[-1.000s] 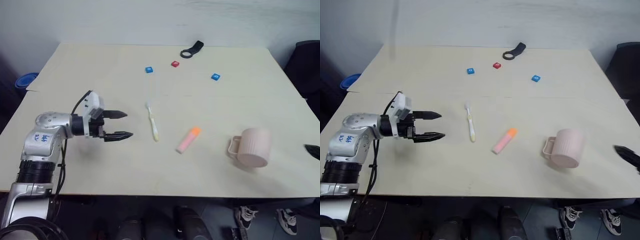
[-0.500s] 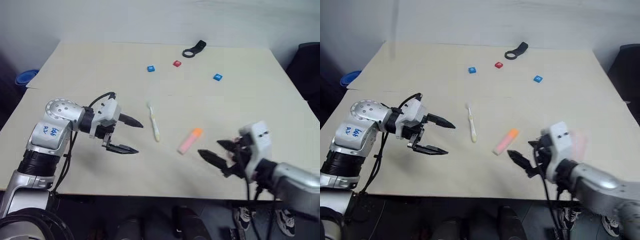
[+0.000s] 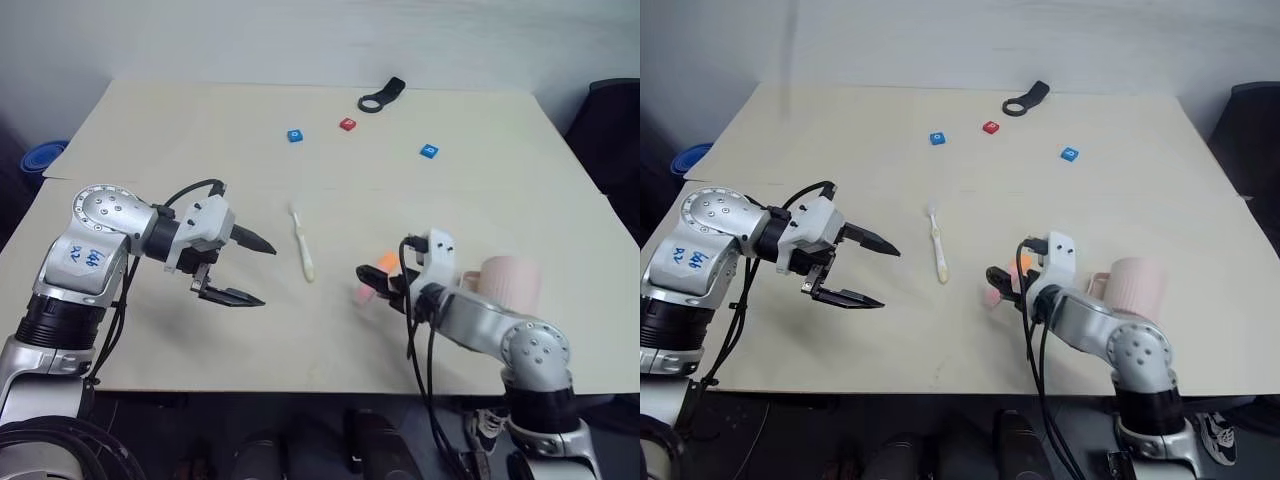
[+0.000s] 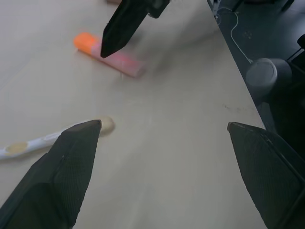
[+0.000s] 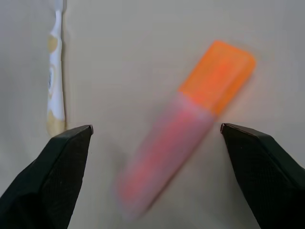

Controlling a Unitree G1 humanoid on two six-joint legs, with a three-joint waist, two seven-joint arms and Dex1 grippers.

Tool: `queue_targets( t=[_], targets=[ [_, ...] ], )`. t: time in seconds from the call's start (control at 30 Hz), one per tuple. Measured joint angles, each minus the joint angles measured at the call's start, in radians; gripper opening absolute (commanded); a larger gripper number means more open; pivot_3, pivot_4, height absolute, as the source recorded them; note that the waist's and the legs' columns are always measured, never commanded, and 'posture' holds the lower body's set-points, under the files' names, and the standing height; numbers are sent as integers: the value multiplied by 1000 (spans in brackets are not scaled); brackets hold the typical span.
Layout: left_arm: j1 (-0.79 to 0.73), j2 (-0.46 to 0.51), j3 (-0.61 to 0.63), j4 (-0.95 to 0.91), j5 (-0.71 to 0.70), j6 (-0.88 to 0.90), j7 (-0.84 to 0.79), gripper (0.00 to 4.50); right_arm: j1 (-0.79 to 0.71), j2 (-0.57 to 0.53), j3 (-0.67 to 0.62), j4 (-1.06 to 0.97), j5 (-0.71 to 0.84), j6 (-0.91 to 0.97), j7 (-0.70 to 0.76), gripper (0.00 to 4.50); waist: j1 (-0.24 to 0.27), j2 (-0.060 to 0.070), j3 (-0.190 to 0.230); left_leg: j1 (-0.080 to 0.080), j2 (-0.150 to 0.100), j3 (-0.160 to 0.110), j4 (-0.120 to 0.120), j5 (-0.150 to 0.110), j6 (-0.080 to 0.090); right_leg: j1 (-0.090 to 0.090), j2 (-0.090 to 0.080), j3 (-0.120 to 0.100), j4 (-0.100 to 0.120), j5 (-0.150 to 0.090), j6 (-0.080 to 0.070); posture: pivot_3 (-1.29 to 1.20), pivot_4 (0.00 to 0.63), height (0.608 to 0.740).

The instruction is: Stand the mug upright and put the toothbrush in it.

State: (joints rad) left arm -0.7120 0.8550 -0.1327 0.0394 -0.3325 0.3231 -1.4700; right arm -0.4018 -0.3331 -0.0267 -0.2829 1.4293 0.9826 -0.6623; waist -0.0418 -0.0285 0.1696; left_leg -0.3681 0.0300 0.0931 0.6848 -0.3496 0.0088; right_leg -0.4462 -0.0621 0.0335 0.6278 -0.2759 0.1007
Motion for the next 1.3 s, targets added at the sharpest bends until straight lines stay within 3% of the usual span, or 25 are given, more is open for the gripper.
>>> queue_targets(
  t=[0.2, 0.3, 0.43, 0.5, 0.8, 1.03, 1.3],
  targets=[
    [17, -3, 6, -15, 0, 1, 43, 4498, -143, 24, 71, 135, -173, 47, 126, 4500, -16, 0, 0, 0, 1, -3, 0, 0, 0, 0, 0, 0, 0, 0, 0, 0, 150, 740],
    [17, -4, 7, -23, 0, 1, 59, 4500, -151, 26, 83, 159, -252, 51, 204, 3945, -17, -2, -1, 0, 1, -2, 0, 0, 1, 0, 0, 0, 0, 0, 0, 0, 150, 740],
    [17, -4, 14, -24, 0, 0, 73, 4500, -147, 29, 83, 175, -351, 60, 279, 2520, -18, -5, -4, 1, 1, -2, 0, 0, 2, 1, 0, 0, 1, 1, 0, 0, 150, 740],
    [17, -4, 18, -24, 0, 0, 78, 4500, -146, 33, 81, 176, -388, 66, 303, 2026, -18, -5, -5, 1, 1, -2, 0, -1, 2, 1, 0, 0, 1, 1, 0, 0, 150, 740],
    [17, -10, 18, -23, 1, -4, 86, 4500, -104, 76, 40, 141, -498, 94, 397, 2026, -17, -5, -5, 1, 1, -3, 0, 0, 1, 1, 0, 0, 0, 0, 0, 0, 150, 740],
    [-7, -17, 15, -2, 3, -7, 83, 4500, -101, 109, 25, 130, -577, 113, 443, 447, -17, -5, -5, 1, 1, -3, 0, 0, 1, 1, 0, -1, 0, 0, 0, 0, 150, 740],
    [-28, -57, 15, 10, 1, -4, 86, 4500, -111, 91, -13, 67, -621, 216, 493, 447, -13, -3, -5, -1, 1, -3, 0, 0, 0, 0, 0, -1, 0, 0, 0, 0, 150, 740]
  ],
)
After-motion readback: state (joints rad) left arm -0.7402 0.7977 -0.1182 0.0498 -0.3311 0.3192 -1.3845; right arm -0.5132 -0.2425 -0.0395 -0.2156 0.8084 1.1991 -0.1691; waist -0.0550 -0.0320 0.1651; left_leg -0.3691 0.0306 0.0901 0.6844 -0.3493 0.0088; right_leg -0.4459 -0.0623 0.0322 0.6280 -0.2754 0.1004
